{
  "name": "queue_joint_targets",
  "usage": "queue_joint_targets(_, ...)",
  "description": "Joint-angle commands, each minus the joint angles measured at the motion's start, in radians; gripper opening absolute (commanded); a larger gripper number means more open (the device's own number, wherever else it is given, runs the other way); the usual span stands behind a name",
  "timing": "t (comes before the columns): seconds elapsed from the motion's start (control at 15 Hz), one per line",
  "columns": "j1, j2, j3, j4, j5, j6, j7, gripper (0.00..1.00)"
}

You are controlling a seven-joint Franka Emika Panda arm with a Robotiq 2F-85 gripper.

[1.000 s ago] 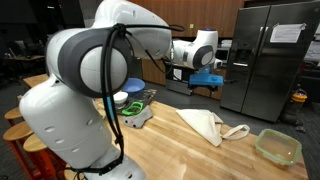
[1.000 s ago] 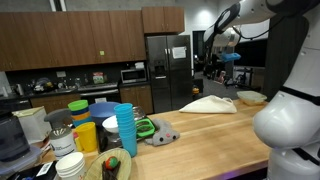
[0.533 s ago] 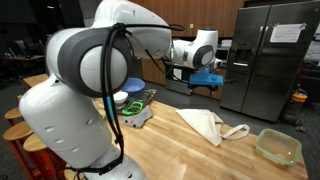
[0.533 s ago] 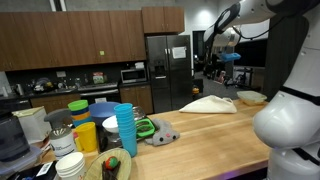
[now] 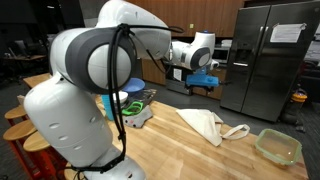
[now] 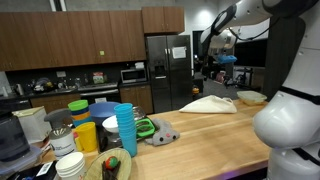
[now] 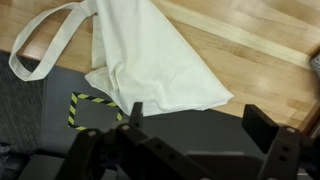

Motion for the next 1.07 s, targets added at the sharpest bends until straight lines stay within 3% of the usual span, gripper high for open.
queue_joint_targets(0.0, 0.001, 0.059, 0.011, 0.042, 0.029, -0.013, -0.001, 1.00)
queue_joint_targets(1.0, -0.113, 0.250, -0.004, 0.183, 0.011, -0.047, -0.104, 1.00)
